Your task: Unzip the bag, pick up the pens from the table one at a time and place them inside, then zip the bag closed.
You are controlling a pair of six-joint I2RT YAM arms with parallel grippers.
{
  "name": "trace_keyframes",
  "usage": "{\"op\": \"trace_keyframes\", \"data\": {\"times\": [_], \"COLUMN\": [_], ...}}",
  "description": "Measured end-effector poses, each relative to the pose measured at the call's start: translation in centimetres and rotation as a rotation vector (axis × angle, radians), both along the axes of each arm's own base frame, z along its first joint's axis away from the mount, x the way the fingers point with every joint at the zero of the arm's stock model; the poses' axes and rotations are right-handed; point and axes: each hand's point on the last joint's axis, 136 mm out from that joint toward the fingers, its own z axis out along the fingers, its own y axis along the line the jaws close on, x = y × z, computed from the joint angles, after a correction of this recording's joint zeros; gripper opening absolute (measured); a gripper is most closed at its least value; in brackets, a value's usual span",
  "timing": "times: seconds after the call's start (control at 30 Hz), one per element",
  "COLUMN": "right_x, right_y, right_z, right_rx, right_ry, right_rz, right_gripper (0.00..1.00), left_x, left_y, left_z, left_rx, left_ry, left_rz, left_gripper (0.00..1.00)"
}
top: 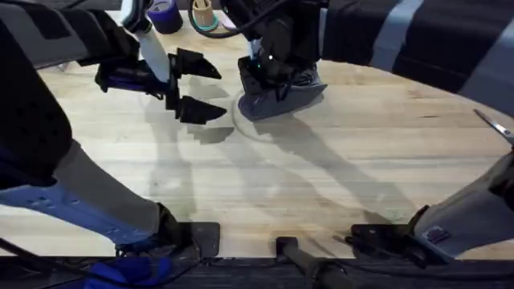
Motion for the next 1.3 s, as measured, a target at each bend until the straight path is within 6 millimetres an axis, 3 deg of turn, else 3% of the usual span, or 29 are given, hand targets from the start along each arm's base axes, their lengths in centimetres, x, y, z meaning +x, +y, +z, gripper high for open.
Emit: {"op": "trace_keyframes", "data": {"times": [0.37, 0.57, 1.0, 1.3], "right_x": [0.0, 0.0, 0.0, 0.0], "right_y": [0.0, 0.0, 0.0, 0.0], "right_z": [0.0, 0.0, 0.0, 0.0], "right_rx": [0.000, 0.000, 0.000, 0.000], "right_ry": [0.000, 0.000, 0.000, 0.000], "right_rz": [0.000, 0.000, 0.000, 0.000], "right_gripper": [0.031, 0.032, 0.032, 0.032], "left_x": [0.1, 0.5, 1.2, 1.6], "left_y": [-3.0, -4.1, -4.4, -5.2], "left_z": [-0.2, -0.2, -0.4, -2.2], "left_rx": [0.015, 0.023, 0.028, 0.016], "left_ry": [-0.071, -0.122, -0.151, -0.066], "left_rz": [-0.100, -0.138, -0.139, -0.124], "left_gripper": [0.994, 0.943, 0.887, 0.884]}}
